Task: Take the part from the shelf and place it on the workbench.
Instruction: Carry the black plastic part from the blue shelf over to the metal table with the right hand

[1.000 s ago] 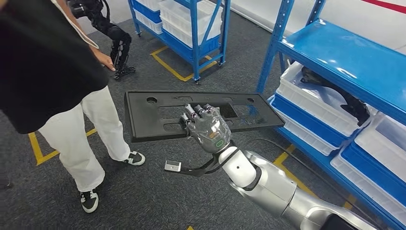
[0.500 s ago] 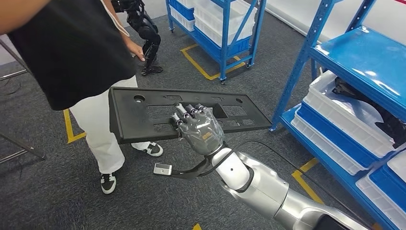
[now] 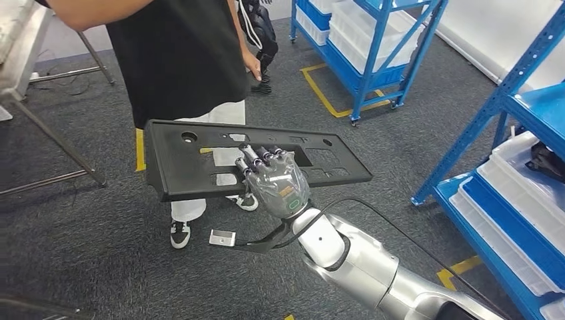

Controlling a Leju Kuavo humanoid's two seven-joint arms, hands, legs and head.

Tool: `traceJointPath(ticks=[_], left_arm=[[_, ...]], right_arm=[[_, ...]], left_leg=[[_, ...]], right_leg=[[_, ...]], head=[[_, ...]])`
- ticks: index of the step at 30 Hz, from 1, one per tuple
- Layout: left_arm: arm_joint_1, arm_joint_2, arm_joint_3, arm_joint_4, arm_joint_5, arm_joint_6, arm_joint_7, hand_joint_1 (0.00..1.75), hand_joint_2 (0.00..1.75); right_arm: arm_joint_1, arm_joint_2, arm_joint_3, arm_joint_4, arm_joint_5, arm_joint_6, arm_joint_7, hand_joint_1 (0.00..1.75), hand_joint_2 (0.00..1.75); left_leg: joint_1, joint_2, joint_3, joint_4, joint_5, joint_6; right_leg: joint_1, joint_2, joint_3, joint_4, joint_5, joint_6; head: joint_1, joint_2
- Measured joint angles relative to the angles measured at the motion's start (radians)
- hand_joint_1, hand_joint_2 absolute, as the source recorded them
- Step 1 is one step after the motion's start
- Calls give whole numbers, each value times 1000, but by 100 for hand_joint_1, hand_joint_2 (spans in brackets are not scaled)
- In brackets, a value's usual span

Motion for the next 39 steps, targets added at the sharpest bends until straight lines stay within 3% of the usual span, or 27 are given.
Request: traceJointPath(ticks=[1,3,5,7,9,11,12,13,14,16,18,20,22,23,25,26,27,28,29,31,33,35,36,37,39], left_arm=[[-1,0,0,0,0,-2,0,0,175],[-1,1,0,0,-1,-4,1,0,175],[3,3,-1,0,-2,-6,2,0,175],[6,5,-1,0,-3,-7,3,0,175],[4,5,-1,0,-6,-7,3,0,175],[3,6,-1,0,-9,-7,3,0,175],[3,6,-1,0,-11,-7,3,0,175],[4,7,-1,0,-12,-7,3,0,175],[4,8,-1,0,-13,-7,3,0,175],[3,10,-1,0,-15,-8,3,0,175],[1,10,-1,0,-16,-9,4,0,175],[1,10,-1,0,-17,-11,4,0,175],[1,10,-1,0,-18,-12,4,0,175],[0,10,-1,0,-18,-12,4,0,175],[-4,11,-1,0,-19,-13,4,0,175],[-5,11,-1,0,-19,-14,3,0,175],[-4,11,-1,0,-19,-14,3,0,175],[-3,11,-1,0,-19,-14,3,0,175],[-1,11,-1,0,-18,-14,3,0,175],[-1,11,-1,0,-18,-14,3,0,175],[0,11,-1,0,-17,-14,3,0,175],[7,11,-1,0,-17,-14,3,0,175],[12,12,-2,0,-17,-14,3,0,175],[14,12,-2,0,-17,-14,3,0,175],[14,12,-2,0,-17,-14,3,0,175]], right_arm=[[0,0,-2,0,0,0,0,175,175],[0,1,-4,0,0,-1,1,175,175],[-1,4,-4,0,0,-2,1,175,175],[-5,8,-7,0,-1,-3,1,175,175],[-7,10,-10,0,-6,-6,0,175,175],[-3,11,-12,0,-19,-9,2,175,175],[-1,11,-13,0,-27,-12,2,175,175],[2,11,-14,0,-33,-15,3,175,175],[3,11,-16,0,-37,-17,4,175,175],[3,11,-21,0,-37,-20,4,175,175],[3,11,-24,0,-21,-21,3,175,175],[2,11,-24,0,12,-13,0,175,175],[-1,10,-23,0,51,11,-7,175,175],[-3,9,-21,0,68,28,-13,175,175],[-4,3,-15,2,97,66,-25,175,175],[-4,0,-11,3,106,81,-31,175,175],[-4,-4,-6,5,112,92,-36,175,175],[-4,-7,-2,7,115,100,-40,175,175],[-4,-9,2,7,117,106,-43,175,175],[-6,-11,8,8,117,112,-47,175,175],[-6,-13,16,9,118,117,-51,175,175],[-6,-13,23,10,118,121,-53,175,175],[-8,-12,25,10,118,121,-54,175,175],[-11,-10,27,10,118,121,-55,175,175],[-15,-8,30,11,117,120,-57,175,175]], left_leg=[[0,-12,-2,1,1,-3],[1,-32,-8,1,3,-14],[7,-43,-14,2,4,-26],[6,-2,-37,45,-21,-38],[5,60,-98,168,-78,-49],[9,83,-163,293,-118,-57],[11,87,-174,310,-115,-59],[13,93,-160,280,-93,-60],[13,104,-127,215,-61,-59],[8,148,-52,70,-8,-52],[-1,166,-22,11,3,-39],[-3,141,-22,10,3,-26],[1,116,-18,6,3,-12],[3,103,-15,5,3,-6],[3,75,-13,5,2,2],[3,59,-12,5,1,3],[3,43,-11,5,1,3],[3,26,-10,5,1,3],[3,11,-8,6,0,2],[3,-17,-8,8,-1,-2],[4,-42,-15,9,0,-11],[9,-65,-21,5,4,-25],[10,-61,-25,8,2,-31],[9,-38,-35,28,-9,-36],[6,37,-87,134,-60,-45]], right_leg=[[-1,18,27,-59,23,-3],[0,35,45,-103,30,-8],[2,13,47,-107,34,-16],[0,-10,53,-113,36,-28],[-1,-33,57,-116,34,-37],[0,-58,59,-116,30,-40],[0,-70,61,-116,28,-39],[0,-82,63,-115,25,-36],[0,-93,67,-115,22,-33],[5,-113,76,-115,12,-22],[13,-130,83,-115,4,-12],[15,-147,88,-118,-3,-3],[10,-122,82,-85,-31,5],[7,-96,62,-37,-58,7],[7,-50,-10,107,-120,7],[8,-42,-44,165,-135,8],[8,-39,-65,190,-132,7],[8,-36,-66,173,-107,6],[6,-30,-48,118,-67,5],[-1,19,7,-25,9,2],[-5,58,33,-95,34,-1],[-2,44,35,-102,34,-9],[-2,32,39,-105,36,-15],[-3,18,43,-109,37,-21],[-2,-12,51,-113,36,-31]], head=[[0,0],[0,0],[0,0],[-3,0],[-8,0],[-9,0],[-9,0],[-10,0],[-10,0],[-9,0],[-6,0],[-4,0],[-3,0],[-2,0],[-1,0],[-1,0],[0,0],[0,0],[0,0],[0,0],[-1,0],[-1,0],[-1,0],[-3,0],[-8,0]])
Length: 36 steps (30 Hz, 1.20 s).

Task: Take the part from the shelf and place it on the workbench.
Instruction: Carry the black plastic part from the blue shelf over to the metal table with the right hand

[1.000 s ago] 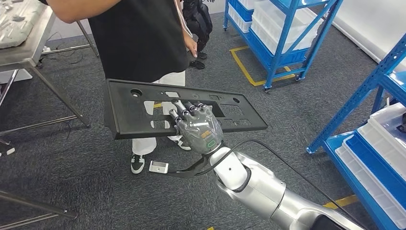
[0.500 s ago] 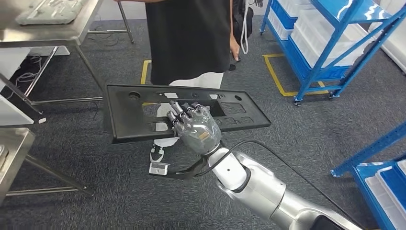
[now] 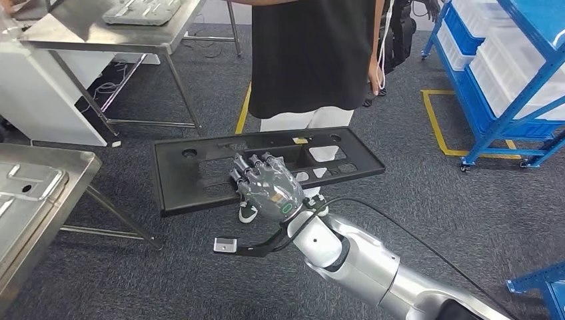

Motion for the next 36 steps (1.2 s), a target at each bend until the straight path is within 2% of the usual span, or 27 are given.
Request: traceJointPath(ticks=[1,2,3,4,5,7,8,9,10,12,14,15,17,18,19,20,21,23,24,25,27,29,31,33,34,35,36], left_arm=[[-2,0,0,0,0,0,0,0,175],[-3,0,0,0,0,0,0,0,175],[-2,0,0,0,-1,0,0,0,175],[0,0,0,0,-1,0,0,0,175],[1,0,0,0,-1,0,0,0,175],[2,0,0,0,-2,0,0,0,175],[1,0,0,0,-2,0,0,0,175],[0,1,0,0,-2,0,0,0,175],[1,1,0,0,-2,0,1,0,175],[3,1,0,0,-4,-2,3,0,175],[4,1,0,0,-11,-7,7,0,175],[4,2,0,0,-15,-10,10,0,175],[3,3,-1,0,-25,-18,16,0,175],[4,3,-2,0,-31,-22,20,0,175],[7,3,-5,0,-37,-27,23,0,175],[10,4,-9,0,-43,-29,26,0,175],[13,4,-13,0,-48,-31,29,0,175],[16,5,-18,0,-56,-33,32,0,175],[16,6,-21,0,-59,-33,33,0,175],[17,6,-22,0,-62,-33,34,0,175],[20,10,-25,0,-67,-34,35,0,175],[20,14,-28,0,-71,-35,35,0,175],[12,16,-34,0,-75,-39,34,0,175],[2,17,-40,0,-82,-42,34,0,175],[0,17,-42,0,-85,-43,34,0,175],[-2,18,-44,0,-86,-43,34,0,175],[-3,19,-45,0,-87,-43,35,0,175]], right_arm=[[-1,0,2,1,0,0,-1,175,175],[0,0,5,2,0,0,-2,175,175],[2,0,8,3,-1,0,-2,175,175],[3,1,11,4,-1,0,-3,175,175],[3,1,12,4,-1,0,-3,175,175],[2,1,15,4,-1,1,-4,175,175],[1,1,15,4,-1,1,-4,175,175],[1,1,16,4,-1,1,-4,175,175],[0,2,18,4,-1,1,-5,175,175],[-1,4,22,4,-1,2,-6,175,175],[-2,5,25,4,-2,4,-7,175,175],[-2,4,26,4,-2,7,-7,175,175],[0,3,29,5,-3,13,-8,175,175],[2,2,31,5,-3,18,-8,175,175],[5,2,35,5,-3,22,-9,175,175],[7,2,38,5,-4,25,-8,175,175],[9,2,41,4,-4,27,-8,175,175],[12,1,44,3,-6,30,-5,175,175],[14,1,45,1,-6,32,-4,175,175],[16,0,46,0,-6,34,-2,175,175],[21,0,49,-5,-6,37,1,175,175],[22,0,50,-12,-6,38,4,175,175],[23,-2,51,-17,-4,39,7,175,175],[25,-6,52,-20,-3,39,8,175,175],[26,-7,52,-21,-3,38,8,175,175],[26,-8,53,-22,-3,38,8,175,175],[26,-8,53,-23,-2,37,8,175,175]], left_leg=[[1,29,-38,76,-31,-4],[2,42,-72,143,-54,-7],[3,49,-93,181,-62,-8],[5,53,-92,177,-52,-10],[5,58,-69,131,-27,-10],[2,90,15,-22,34,-7],[-1,102,48,-80,53,-2],[-5,111,66,-113,60,4],[-10,108,69,-120,59,10],[-9,86,69,-123,60,23],[-4,66,76,-128,62,37],[-2,56,79,-130,62,43],[-3,31,80,-130,61,49],[-3,17,80,-130,61,49],[-3,2,80,-130,61,49],[-3,-12,81,-129,61,49],[-3,-27,83,-129,60,49],[-4,-54,84,-128,60,45],[-4,-64,82,-127,61,41],[-3,-74,79,-128,62,36],[1,-85,74,-130,63,23],[1,-39,55,-95,41,12],[-1,25,0,21,-19,4],[2,43,-61,150,-69,-3],[3,45,-72,173,-71,-5],[4,48,-61,154,-55,-6],[4,58,-29,95,-26,-6]], right_leg=[[2,-16,2,0,-3,-4],[4,-31,4,0,-5,-5],[4,-45,6,0,-7,-6],[4,-59,8,0,-10,-5],[4,-71,11,0,-13,-3],[7,-94,21,0,-22,5],[10,-102,25,1,-27,10],[13,-110,28,1,-31,14],[16,-117,30,0,-33,19],[14,-127,36,-2,-39,28],[10,-95,24,39,-69,35],[9,-68,0,91,-96,37],[9,-33,-78,235,-150,36],[10,-27,-110,284,-160,37],[10,-25,-126,299,-150,36],[9,-23,-120,270,-121,35],[8,-15,-95,204,-78,33],[3,25,-35,65,-15,29],[2,40,-18,25,-2,28],[4,46,-12,11,-1,26],[7,25,-9,6,2,18],[6,4,-5,-2,7,4],[8,-20,-2,-5,8,-5],[10,-46,-1,-5,6,-7],[11,-60,-1,-5,5,-7],[11,-72,0,-5,4,-6],[11,-83,2,-5,1,-3]], head=[[-2,0],[-2,0],[-2,0],[-2,0],[-2,0],[-2,0],[-2,0],[0,0],[1,0],[3,0],[5,0],[6,0],[8,0],[8,0],[8,0],[8,0],[8,0],[9,0],[9,0],[9,0],[9,0],[7,0],[5,0],[4,0],[4,0],[4,0],[4,0]])
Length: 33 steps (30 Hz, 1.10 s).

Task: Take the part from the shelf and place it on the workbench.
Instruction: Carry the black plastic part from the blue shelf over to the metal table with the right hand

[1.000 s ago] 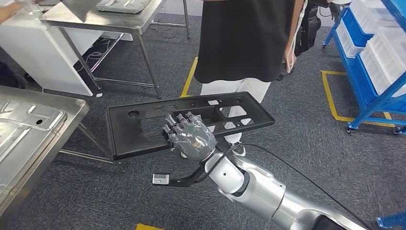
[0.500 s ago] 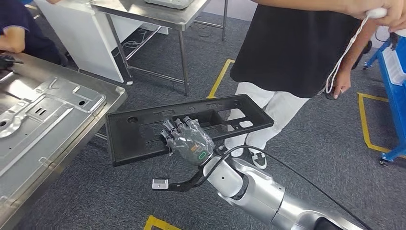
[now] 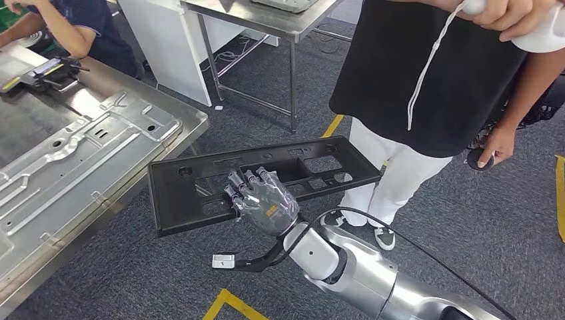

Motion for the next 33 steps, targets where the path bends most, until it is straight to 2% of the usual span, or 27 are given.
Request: traceJointPath(ticks=[2,3,4,6,7,8,9,10,11,12,13,14,15,17,18,19,20,21,22,24,26,27,28,29,30,31,33], left_arm=[[-6,1,-2,0,-3,0,0,0,175],[-10,2,-4,0,-4,0,1,0,175],[-13,2,-4,0,-6,0,1,0,175],[-17,2,-5,0,-7,0,1,0,175],[-17,2,-6,0,-9,0,1,0,175],[-18,2,-7,0,-11,1,1,0,175],[-20,2,-8,0,-13,2,1,0,175],[-22,3,-9,0,-15,4,2,0,175],[-25,3,-10,0,-16,5,3,0,175],[-26,4,-11,0,-18,6,4,0,175],[-26,4,-12,0,-20,6,5,0,175],[-25,3,-15,0,-22,4,8,0,175],[-22,3,-17,0,-23,3,12,0,175],[-17,3,-21,0,-26,0,18,0,175],[-16,2,-21,0,-26,-1,20,0,175],[-14,2,-22,0,-27,-1,21,0,175],[-13,2,-24,0,-27,-2,23,0,175],[-10,2,-25,0,-27,-2,24,0,175],[-6,2,-26,0,-27,-2,26,0,175],[-2,2,-28,0,-27,0,27,0,175],[-9,1,-28,0,-24,4,24,0,175],[-14,1,-28,0,-22,6,21,0,175],[-18,1,-28,0,-19,7,18,0,175],[-21,1,-28,0,-18,9,14,0,175],[-23,1,-28,0,-19,10,11,0,175],[-25,2,-28,0,-19,10,8,0,175],[-31,1,-28,0,-21,11,3,0,175]], right_arm=[[-1,0,0,-2,0,-2,-1,175,175],[-2,-1,0,-4,0,-3,-1,175,175],[-3,-1,0,-6,0,-3,-2,175,175],[-4,-2,1,-8,0,-3,-2,175,175],[-4,-3,1,-10,0,-3,-2,175,175],[-4,-3,1,-11,0,-3,-1,175,175],[-4,-5,1,-12,0,-3,0,175,175],[-3,-8,1,-14,0,-3,0,175,175],[-2,-12,2,-15,1,-2,0,175,175],[0,-17,3,-16,1,1,-1,175,175],[3,-21,5,-16,2,6,-2,175,175],[5,-26,7,-18,3,12,-4,175,175],[5,-30,8,-20,4,19,-5,175,175],[4,-37,10,-27,6,28,-8,175,175],[4,-40,12,-31,7,30,-9,175,175],[3,-43,14,-35,8,32,-11,175,175],[3,-47,17,-39,8,34,-13,175,175],[3,-49,20,-42,9,36,-14,175,175],[2,-52,22,-46,9,37,-14,175,175],[1,-55,24,-53,10,39,-16,175,175],[2,-59,27,-58,10,41,-20,175,175],[3,-61,30,-59,10,42,-24,175,175],[4,-62,32,-59,10,44,-28,175,175],[5,-64,35,-59,10,45,-31,175,175],[6,-64,38,-59,10,46,-34,175,175],[5,-64,40,-59,9,47,-36,175,175],[4,-64,42,-59,8,47,-39,175,175]], left_leg=[[-4,46,79,-147,52,4],[-7,62,104,-194,65,10],[-10,68,114,-215,67,17],[-14,45,114,-217,68,32],[-14,33,115,-218,70,38],[-13,21,117,-220,71,44],[-11,9,119,-221,72,50],[-10,-3,119,-221,73,55],[-10,-16,120,-221,73,59],[-11,-30,120,-221,73,61],[-12,-45,120,-221,72,62],[-13,-60,121,-221,72,62],[-13,-75,123,-221,72,61],[-13,-102,124,-219,71,59],[-13,-114,122,-218,71,56],[-13,-124,120,-218,71,51],[-11,-134,117,-218,71,46],[-8,-144,114,-220,73,40],[-7,-142,111,-216,70,35],[-8,-97,86,-167,40,26],[-10,-36,22,-36,-24,18],[-9,-22,-12,34,-50,15],[-9,-15,-34,79,-61,12],[-8,-11,-36,85,-55,10],[-8,-5,-16,47,-33,10],[-8,10,23,-25,-1,11],[-15,53,100,-168,46,20]], right_leg=[[4,-21,6,1,-7,9],[8,-30,8,1,-10,14],[12,-38,10,1,-13,18],[13,-56,14,1,-17,25],[10,-51,15,6,-24,29],[7,-32,9,25,-39,34],[4,-5,-10,69,-65,37],[2,25,-41,133,-98,38],[2,45,-80,209,-129,38],[2,53,-116,275,-150,37],[2,57,-139,309,-153,36],[2,59,-143,303,-134,34],[2,65,-127,256,-99,31],[-1,104,-65,110,-23,25],[-2,123,-41,56,-1,22],[-3,136,-29,27,7,20],[-1,137,-26,18,6,18],[1,124,-25,17,8,15],[2,112,-24,14,10,10],[1,87,-20,8,12,-1],[4,61,-17,6,11,-8],[5,47,-17,7,9,-10],[6,32,-17,7,8,-12],[7,19,-16,7,7,-12],[7,7,-15,7,5,-11],[7,-4,-12,7,3,-9],[12,-24,-7,7,-2,-2]], head=[[0,0],[1,0],[3,0],[6,0],[6,0],[6,0],[7,0],[8,0],[8,0],[9,0],[9,0],[9,0],[9,0],[9,0],[9,0],[8,0],[8,0],[8,0],[8,0],[6,0],[3,0],[3,0],[2,0],[2,0],[2,0],[2,0],[3,0]])
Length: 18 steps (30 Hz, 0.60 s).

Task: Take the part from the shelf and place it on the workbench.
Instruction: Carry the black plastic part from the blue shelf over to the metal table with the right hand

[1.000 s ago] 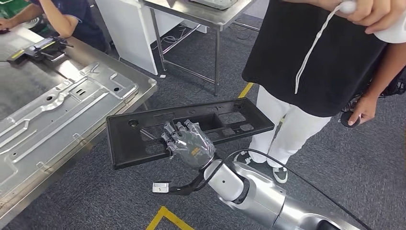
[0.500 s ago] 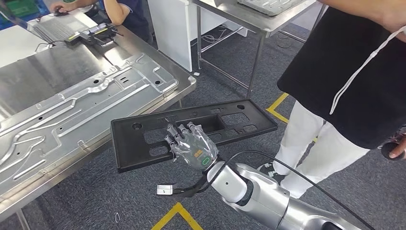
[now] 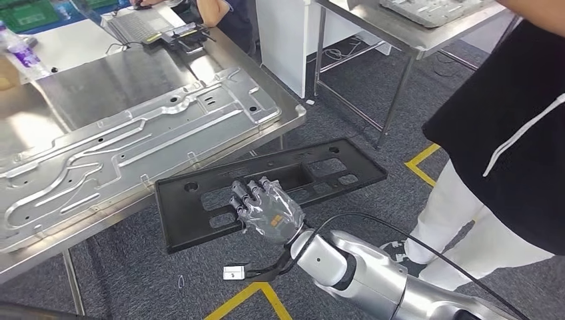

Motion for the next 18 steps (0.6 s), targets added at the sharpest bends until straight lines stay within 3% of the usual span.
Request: traceJointPath(ticks=[2,4,6,8,10,11,12,13,15,17,18], left_arm=[[-5,-1,0,0,0,0,-3,0,175],[-3,-2,0,0,-1,0,-3,0,175],[0,-4,0,0,-1,0,-3,0,175],[0,-8,0,0,-2,-2,-2,0,175],[1,-12,0,0,-3,-4,0,0,175],[2,-14,0,0,-3,-5,1,0,175],[4,-15,0,0,-3,-6,1,0,175],[5,-15,0,0,-3,-6,1,0,175],[5,-15,0,0,-3,-7,2,0,175],[4,-15,0,0,-3,-8,3,0,175],[5,-15,0,0,-3,-8,4,0,175]], right_arm=[[-1,-1,1,0,0,1,-2,175,175],[-2,-1,3,-1,0,3,-4,175,175],[-3,-2,4,-3,-1,5,-6,175,175],[-3,-6,4,-5,-1,8,-7,175,175],[2,-12,6,-5,-1,11,-7,175,175],[5,-14,7,-5,-1,12,-7,175,175],[7,-16,8,-5,-1,13,-7,175,175],[7,-17,8,-6,-1,13,-7,175,175],[6,-19,8,-7,-1,15,-7,175,175],[6,-21,10,-8,-1,19,-7,175,175],[6,-21,12,-8,-1,21,-7,175,175]], left_leg=[[-8,14,26,-51,10,10],[-6,-9,26,-55,15,19],[1,-32,30,-60,20,30],[4,-56,32,-61,22,39],[4,-84,32,-61,23,42],[5,-100,32,-61,23,42],[5,-114,32,-60,23,42],[6,-129,33,-59,22,41],[8,-156,31,-54,21,34],[8,-177,24,-52,23,23],[8,-186,20,-53,25,17]], right_leg=[[6,-17,4,0,-4,7],[5,-31,8,0,-9,15],[0,7,-1,33,-34,25],[-5,65,-48,146,-95,31],[-6,82,-113,278,-146,34],[-7,83,-128,301,-145,35],[-8,84,-123,282,-123,35],[-11,90,-97,222,-85,35],[-20,129,-31,76,-22,37],[-22,152,-3,11,-3,35],[-18,143,-3,11,-3,31]], head=[[2,0],[3,0],[4,0],[5,0],[6,0],[6,0],[6,0],[6,0],[6,0],[6,0],[6,0]])
